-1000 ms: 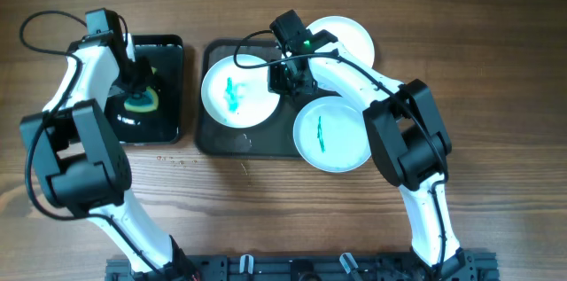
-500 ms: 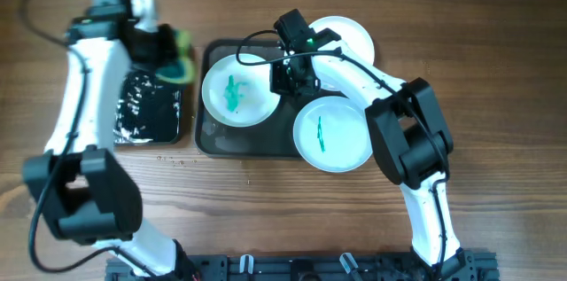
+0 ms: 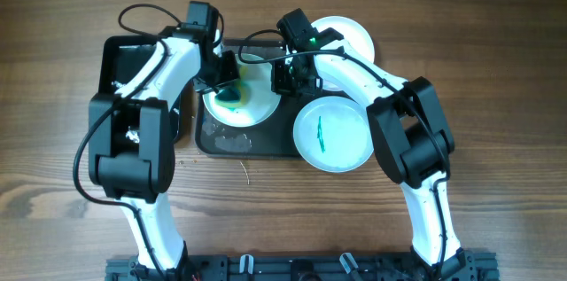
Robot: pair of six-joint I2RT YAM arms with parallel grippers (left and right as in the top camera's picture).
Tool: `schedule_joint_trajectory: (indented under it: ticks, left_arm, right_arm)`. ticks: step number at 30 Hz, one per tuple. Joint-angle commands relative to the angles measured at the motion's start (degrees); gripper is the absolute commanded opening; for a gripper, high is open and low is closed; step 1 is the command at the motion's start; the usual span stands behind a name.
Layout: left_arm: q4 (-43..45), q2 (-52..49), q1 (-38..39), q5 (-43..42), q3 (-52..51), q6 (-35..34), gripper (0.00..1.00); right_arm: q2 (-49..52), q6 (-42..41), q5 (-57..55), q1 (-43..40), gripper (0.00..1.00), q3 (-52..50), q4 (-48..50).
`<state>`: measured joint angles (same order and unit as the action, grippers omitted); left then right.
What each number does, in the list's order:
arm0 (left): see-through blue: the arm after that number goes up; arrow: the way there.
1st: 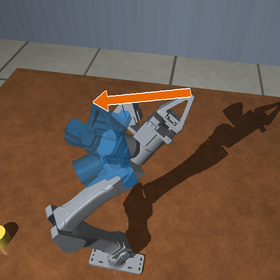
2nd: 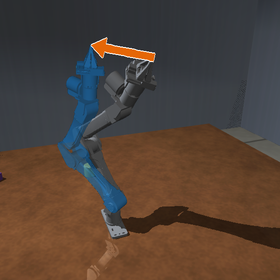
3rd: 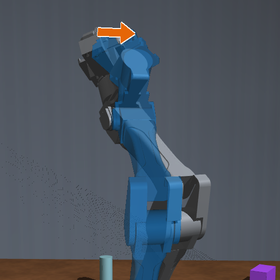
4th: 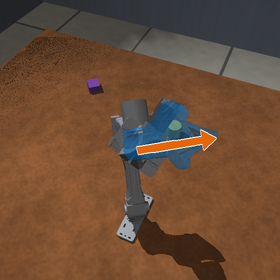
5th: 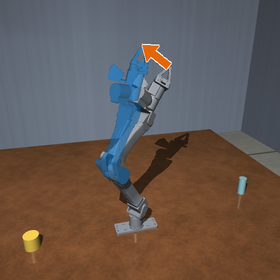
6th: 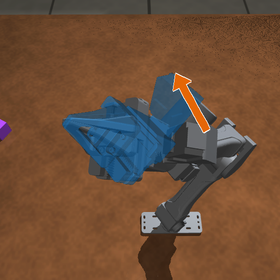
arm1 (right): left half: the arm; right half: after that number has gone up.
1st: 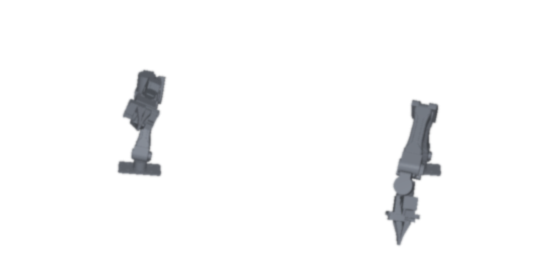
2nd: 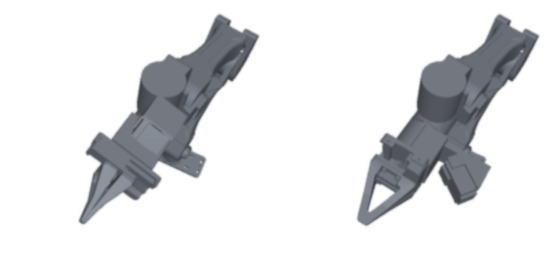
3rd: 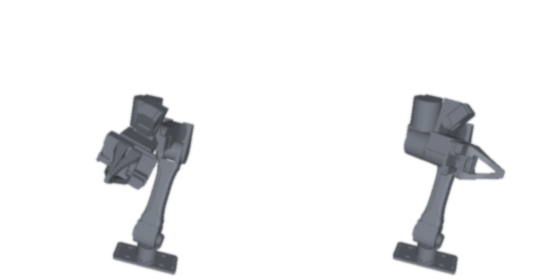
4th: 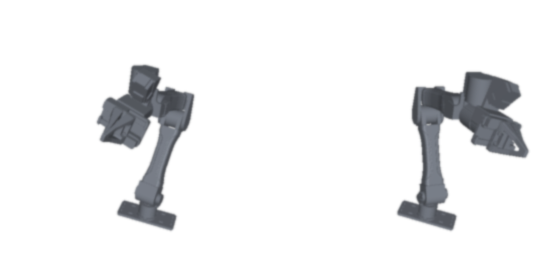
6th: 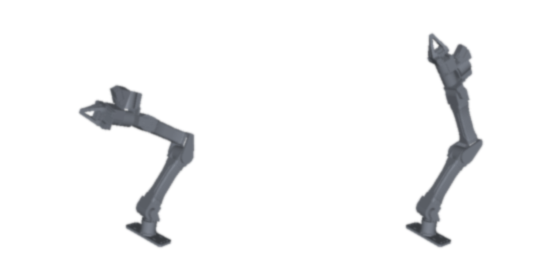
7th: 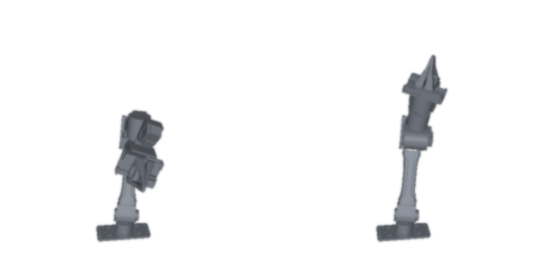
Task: Clean dirty plates on tray and stack at the side
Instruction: 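Scrub the left plate with the sponge while right gripper holds rim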
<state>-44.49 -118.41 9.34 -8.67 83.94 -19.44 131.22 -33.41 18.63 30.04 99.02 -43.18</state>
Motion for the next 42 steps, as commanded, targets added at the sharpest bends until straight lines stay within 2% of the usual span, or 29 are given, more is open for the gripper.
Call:
schedule_joint_trajectory:
  ticks: [1, 4, 9, 11, 14, 19, 21, 24, 27, 30, 35, 39, 41, 42]
  left_arm:
    - [-0.5, -3.5, 1.5, 3.7, -0.4, -2.5, 0.04]
    - [-0.8, -4.3, 3.3, -1.2, -0.4, -0.5, 0.04]
    - [-1.1, -4.3, 5.4, -22.9, -0.4, 11.0, 0.04]
    - [-1.0, -4.3, 5.2, -23.8, -0.4, 11.5, 0.04]
    - [-0.9, -4.3, 4.0, -19.2, -0.4, 10.0, 0.04]
    - [-5.2, -4.2, 1.0, 6.9, -0.2, -3.7, 0.04]
    - [-7.8, -4.2, 0.1, 14.3, -0.2, -6.9, 0.04]
    - [-10.2, -4.2, -1.0, 19.0, -0.2, -9.2, 0.04]
    - [-10.2, -4.2, -1.0, 18.8, -0.3, -9.3, 0.04]
    - [-10.4, -4.2, -0.5, 13.4, -0.3, -6.9, 0.04]
    - [-7.6, -4.2, 0.9, -21.6, -0.3, 17.7, 0.04]
    - [-4.3, -4.2, 2.0, -24.0, -0.3, 19.1, 0.04]
    - [-2.2, -4.2, 2.2, -20.7, -0.1, 18.1, 0.04]
    - [-1.6, -4.2, 2.2, -16.8, 0.1, 15.5, 0.04]
  right_arm:
    - [2.7, -0.7, -0.5, -0.5, 0.05, -1.0, 0.1]
    - [2.7, -0.6, -0.5, -0.5, 0.04, -1.0, 0.1]
    - [2.7, -0.6, -0.5, -0.5, 0.04, -1.0, 0.0]
    - [2.7, -0.6, -0.5, -0.5, 0.04, -1.0, 0.0]
    - [2.7, -0.1, -0.3, -0.5, 0.04, -1.0, 0.0]
    - [2.7, 0.4, 0.8, -0.5, 0.04, -1.0, 0.1]
    - [2.7, 0.3, 1.7, -0.8, 0.04, -1.1, 0.1]
    - [2.7, 0.3, 4.6, -2.1, 0.04, -1.6, 0.1]
    - [2.7, 0.2, 5.5, -2.9, 0.04, -2.4, 0.2]
    - [2.7, 0.2, 5.9, -3.1, 0.04, -2.9, 0.6]
    - [2.7, 0.2, 5.9, -3.1, 0.04, -2.9, 1.2]
    - [2.7, 0.2, 5.9, -3.1, 0.04, -3.0, 1.1]
    - [2.7, 0.2, 5.9, -3.1, 0.04, -3.0, 1.1]
    - [2.7, 0.2, 5.9, -3.1, 0.04, -3.0, 1.2]
